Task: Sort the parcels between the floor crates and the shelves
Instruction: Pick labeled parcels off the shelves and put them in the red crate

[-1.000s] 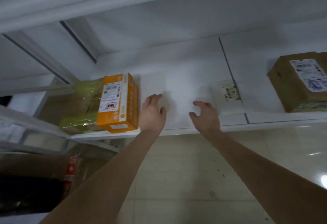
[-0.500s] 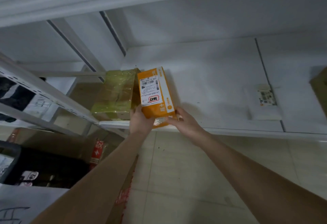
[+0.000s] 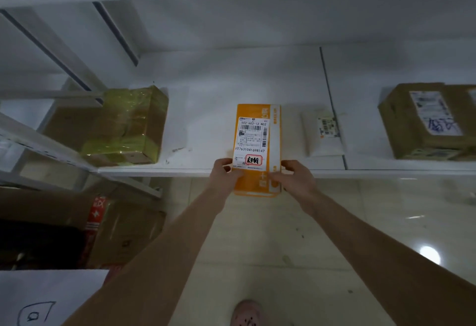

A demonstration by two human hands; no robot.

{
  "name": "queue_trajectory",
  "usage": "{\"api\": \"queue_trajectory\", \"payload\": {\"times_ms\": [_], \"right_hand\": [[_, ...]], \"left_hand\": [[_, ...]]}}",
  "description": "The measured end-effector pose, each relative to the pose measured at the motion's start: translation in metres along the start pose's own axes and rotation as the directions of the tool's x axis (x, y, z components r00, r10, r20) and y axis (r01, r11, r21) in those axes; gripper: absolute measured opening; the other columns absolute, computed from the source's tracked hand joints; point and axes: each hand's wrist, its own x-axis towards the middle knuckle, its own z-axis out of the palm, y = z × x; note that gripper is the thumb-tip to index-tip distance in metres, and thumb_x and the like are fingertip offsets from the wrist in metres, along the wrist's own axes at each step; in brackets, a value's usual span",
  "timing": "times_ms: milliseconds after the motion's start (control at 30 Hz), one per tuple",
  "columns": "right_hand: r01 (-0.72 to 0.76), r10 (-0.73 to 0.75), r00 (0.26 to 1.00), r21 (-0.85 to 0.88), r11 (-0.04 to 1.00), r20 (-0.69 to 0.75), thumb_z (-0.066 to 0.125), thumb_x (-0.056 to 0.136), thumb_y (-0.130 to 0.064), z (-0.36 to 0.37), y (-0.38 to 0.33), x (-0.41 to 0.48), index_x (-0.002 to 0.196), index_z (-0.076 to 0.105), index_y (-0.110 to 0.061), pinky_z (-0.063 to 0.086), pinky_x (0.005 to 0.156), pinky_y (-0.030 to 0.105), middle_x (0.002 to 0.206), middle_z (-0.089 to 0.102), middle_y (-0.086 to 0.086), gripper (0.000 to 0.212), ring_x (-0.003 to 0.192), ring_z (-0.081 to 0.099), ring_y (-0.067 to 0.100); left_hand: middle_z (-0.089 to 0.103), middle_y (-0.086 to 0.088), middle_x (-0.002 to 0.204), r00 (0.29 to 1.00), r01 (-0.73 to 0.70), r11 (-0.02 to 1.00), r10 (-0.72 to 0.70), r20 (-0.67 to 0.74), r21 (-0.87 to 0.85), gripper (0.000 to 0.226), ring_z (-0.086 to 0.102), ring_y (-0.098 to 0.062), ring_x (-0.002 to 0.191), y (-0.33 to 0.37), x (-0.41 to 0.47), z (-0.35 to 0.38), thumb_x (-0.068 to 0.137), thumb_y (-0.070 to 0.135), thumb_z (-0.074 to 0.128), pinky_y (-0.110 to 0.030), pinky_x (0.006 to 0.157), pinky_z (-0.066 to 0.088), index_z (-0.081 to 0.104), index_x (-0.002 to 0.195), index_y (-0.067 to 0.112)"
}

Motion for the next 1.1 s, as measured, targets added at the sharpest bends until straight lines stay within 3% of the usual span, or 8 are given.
{"api": "queue_trajectory", "payload": {"times_ms": [67, 200, 300, 433, 533, 767, 867, 1100], "right_hand": [[-0.013, 0.011, 0.997, 0.026, 1.0, 0.07, 0.068, 0.081, -0.01, -0.001, -0.004, 0.001, 0.148, 0.028, -0.021, 0.049, 0.074, 0.026, 0.136, 0.046, 0.003, 0.079, 0.091, 0.057, 0.011], [-0.082, 0.062, 0.967, 0.073, 0.994, 0.248, 0.058, 0.075, 0.004, -0.004, -0.004, 0.0, 0.139, 0.035, -0.033, 0.053, 0.078, 0.033, 0.115, 0.062, -0.002, 0.077, 0.099, 0.062, 0.019], [-0.169, 0.125, 0.958, 0.156, 0.973, 0.259, 0.057, 0.073, 0.008, -0.009, 0.002, -0.01, 0.138, 0.034, -0.034, 0.05, 0.091, 0.044, 0.117, 0.062, 0.002, 0.082, 0.107, 0.059, 0.024], [-0.212, 0.163, 0.965, 0.248, 0.945, 0.206, 0.059, 0.079, 0.004, -0.018, 0.004, -0.029, 0.137, 0.034, -0.024, 0.049, 0.088, 0.049, 0.123, 0.058, 0.002, 0.068, 0.105, 0.06, 0.024], [-0.222, 0.178, 0.966, 0.252, 0.942, 0.185, 0.06, 0.08, 0.003, -0.025, 0.001, -0.042, 0.13, 0.037, -0.02, 0.047, 0.093, 0.055, 0.124, 0.058, 0.002, 0.06, 0.107, 0.06, 0.025], [-0.206, 0.162, 0.959, 0.185, 0.961, 0.232, 0.061, 0.08, 0.003, -0.036, -0.011, -0.081, 0.142, 0.03, -0.034, 0.05, 0.085, 0.049, 0.115, 0.061, 0.003, 0.078, 0.104, 0.061, 0.025], [-0.224, 0.183, 0.951, 0.148, 0.963, 0.248, 0.064, 0.082, -0.004, -0.032, -0.016, -0.096, 0.141, 0.034, -0.033, 0.051, 0.082, 0.048, 0.114, 0.063, 0.004, 0.072, 0.102, 0.062, 0.025], [-0.164, 0.152, 0.944, 0.017, 0.986, 0.294, 0.067, 0.079, -0.003, 0.0, -0.015, -0.129, 0.134, 0.041, -0.021, 0.053, 0.074, 0.042, 0.106, 0.062, -0.004, 0.063, 0.09, 0.063, 0.017]], "left_hand": [[0.053, -0.004, 0.129, 0.996, 0.063, 0.998, -0.062, 0.06, -0.017, 0.057, 0.053, -0.024, 0.107, 0.001, 0.0, 0.002, 0.089, 0.015, 0.061, -0.036, 0.08, 0.045, 0.036, 0.14, 0.02], [0.056, 0.0, 0.124, 0.986, 0.096, 0.995, -0.094, 0.138, -0.002, 0.057, 0.054, -0.022, 0.106, 0.0, -0.004, 0.003, 0.09, 0.017, 0.061, -0.043, 0.088, 0.047, 0.038, 0.141, 0.032], [0.057, 0.004, 0.117, 0.99, 0.052, 0.998, -0.054, 0.132, 0.02, 0.059, 0.054, -0.016, 0.097, -0.001, -0.014, 0.002, 0.09, 0.013, 0.06, -0.035, 0.078, 0.042, 0.038, 0.142, 0.03], [0.053, -0.005, 0.134, 0.987, 0.059, 0.998, -0.06, 0.148, 0.013, 0.059, 0.053, -0.026, 0.117, -0.003, -0.036, 0.002, 0.089, 0.008, 0.061, -0.044, 0.1, 0.045, 0.037, 0.141, 0.023], [0.053, -0.007, 0.134, 0.99, 0.061, 0.998, -0.058, 0.125, -0.015, 0.056, 0.054, -0.027, 0.118, 0.0, -0.053, 0.002, 0.088, 0.006, 0.063, -0.048, 0.1, 0.046, 0.039, 0.137, 0.016], [0.056, -0.006, 0.131, 0.991, 0.059, 0.998, -0.06, 0.121, 0.004, 0.059, 0.06, -0.025, 0.111, 0.012, -0.096, -0.011, 0.089, 0.013, 0.064, -0.037, 0.083, 0.054, 0.037, 0.142, 0.017], [0.061, -0.004, 0.125, 0.99, 0.075, 0.997, -0.076, 0.117, 0.014, 0.055, 0.062, -0.022, 0.104, 0.014, -0.116, -0.02, 0.092, 0.015, 0.06, -0.03, 0.07, 0.052, 0.038, 0.142, 0.024], [0.063, -0.004, 0.122, 0.989, 0.144, 0.986, -0.145, -0.008, -0.085, 0.043, 0.064, -0.022, 0.102, -0.023, -0.162, -0.049, 0.091, 0.012, 0.06, -0.044, 0.088, 0.053, 0.047, 0.131, 0.019]]}}
